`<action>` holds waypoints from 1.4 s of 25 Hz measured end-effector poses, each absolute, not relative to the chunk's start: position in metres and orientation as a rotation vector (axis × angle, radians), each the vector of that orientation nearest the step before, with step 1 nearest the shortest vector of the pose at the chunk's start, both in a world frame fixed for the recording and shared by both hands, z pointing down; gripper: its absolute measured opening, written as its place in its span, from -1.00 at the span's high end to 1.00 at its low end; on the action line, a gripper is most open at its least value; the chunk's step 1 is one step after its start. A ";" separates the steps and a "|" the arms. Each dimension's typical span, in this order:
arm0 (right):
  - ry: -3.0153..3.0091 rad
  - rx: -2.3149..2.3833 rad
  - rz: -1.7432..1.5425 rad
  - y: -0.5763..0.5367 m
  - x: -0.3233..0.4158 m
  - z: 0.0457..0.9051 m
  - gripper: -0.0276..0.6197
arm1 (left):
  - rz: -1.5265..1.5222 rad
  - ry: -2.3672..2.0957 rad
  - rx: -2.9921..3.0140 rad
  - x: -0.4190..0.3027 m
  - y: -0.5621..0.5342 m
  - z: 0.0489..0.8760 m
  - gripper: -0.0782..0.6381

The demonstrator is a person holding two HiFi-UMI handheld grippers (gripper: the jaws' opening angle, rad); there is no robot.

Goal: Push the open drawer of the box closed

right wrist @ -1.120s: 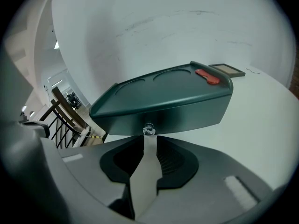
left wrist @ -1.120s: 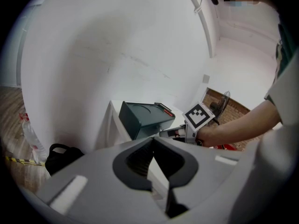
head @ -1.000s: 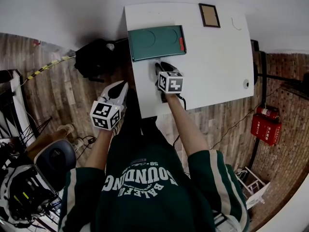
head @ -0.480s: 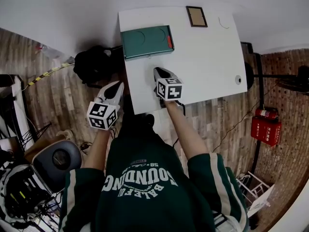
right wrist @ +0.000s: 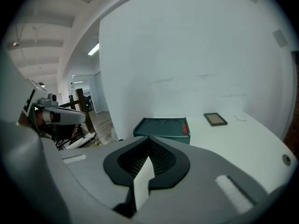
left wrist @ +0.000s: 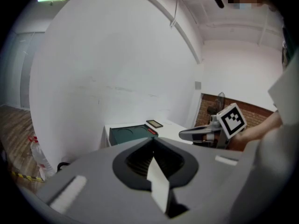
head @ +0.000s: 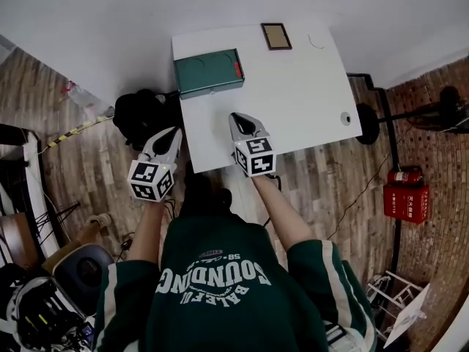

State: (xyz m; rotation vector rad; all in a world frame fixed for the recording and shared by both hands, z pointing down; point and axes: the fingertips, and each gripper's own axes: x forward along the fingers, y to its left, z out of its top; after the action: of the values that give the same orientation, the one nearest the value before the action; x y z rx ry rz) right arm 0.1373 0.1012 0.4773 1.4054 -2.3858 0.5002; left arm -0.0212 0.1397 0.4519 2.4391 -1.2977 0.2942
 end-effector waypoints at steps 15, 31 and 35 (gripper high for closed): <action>-2.545 1.513 0.312 0.136 0.165 0.375 0.91 | 0.225 -1.413 2.524 -0.017 0.152 0.388 0.64; -2.536 1.479 0.345 0.139 0.167 0.389 0.91 | 0.222 -1.389 2.500 -0.005 0.150 0.397 0.64; -2.533 1.473 0.350 0.135 0.163 0.391 0.91 | 0.227 -1.377 2.500 -0.004 0.147 0.400 0.64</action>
State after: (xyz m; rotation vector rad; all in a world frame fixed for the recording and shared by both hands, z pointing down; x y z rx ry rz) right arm 0.1630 0.1348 0.3905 1.4725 -2.5329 0.3501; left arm -0.0043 0.1474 0.4001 2.4997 -1.3773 0.2272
